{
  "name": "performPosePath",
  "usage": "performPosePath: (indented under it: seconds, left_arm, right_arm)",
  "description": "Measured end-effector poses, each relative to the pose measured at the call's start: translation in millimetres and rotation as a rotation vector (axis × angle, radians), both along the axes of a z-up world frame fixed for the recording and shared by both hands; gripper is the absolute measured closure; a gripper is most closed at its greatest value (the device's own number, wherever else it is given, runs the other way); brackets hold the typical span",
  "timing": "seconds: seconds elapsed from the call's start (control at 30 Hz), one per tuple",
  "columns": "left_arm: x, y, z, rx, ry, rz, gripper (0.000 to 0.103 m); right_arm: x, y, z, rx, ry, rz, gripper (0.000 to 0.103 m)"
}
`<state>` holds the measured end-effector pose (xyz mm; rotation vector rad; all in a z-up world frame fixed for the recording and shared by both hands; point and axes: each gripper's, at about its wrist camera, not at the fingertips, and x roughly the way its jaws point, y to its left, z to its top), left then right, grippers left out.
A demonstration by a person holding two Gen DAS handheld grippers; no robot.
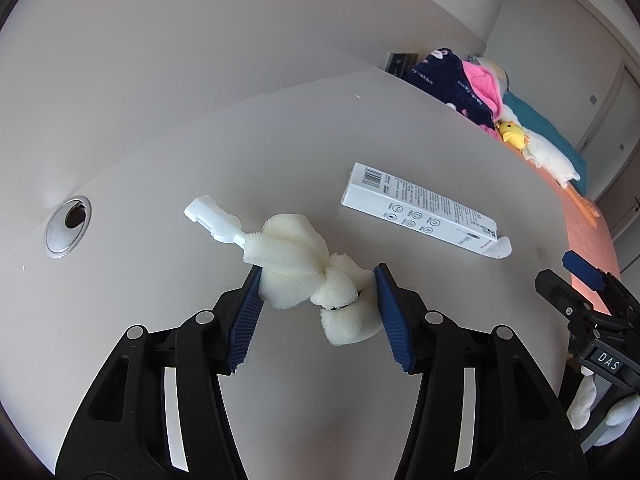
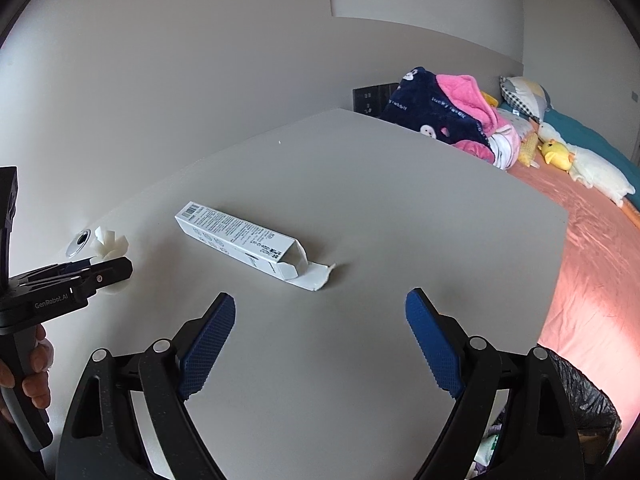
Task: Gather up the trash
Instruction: 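Hold the foam in the left tool while the right tool approaches the white carton, then grasp the white carton box by its end with the right tool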
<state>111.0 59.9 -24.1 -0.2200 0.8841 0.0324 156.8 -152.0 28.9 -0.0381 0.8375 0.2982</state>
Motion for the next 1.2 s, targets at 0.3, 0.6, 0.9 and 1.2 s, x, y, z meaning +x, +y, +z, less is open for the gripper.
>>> performPosePath:
  seconds: [0.3,0.6,0.9,1.2]
  left_arm:
    - [-1.0,19.3,-3.9,-0.024,0.014,0.043,0.049]
    - [-6.3,36.7,-6.3,-0.04,0.021,0.081,0.049]
    - [-6.0,34.8,-6.8,-0.032,0.027,0.073,0.048]
    - [-7.9,27.0,-3.1,-0.028,0.021,0.049,0.048]
  right_arm:
    - [36.3,35.0,-14.4,-0.022,0.051,0.072,0.016]
    - [63.5,64.2,-24.2,-0.074,0.06,0.142,0.016]
    - [71.1,89.1,-38.2,-0.125,0.103,0.199,0.022]
    - [65.2,78.8,-37.5,-0.093,0.133,0.178,0.068]
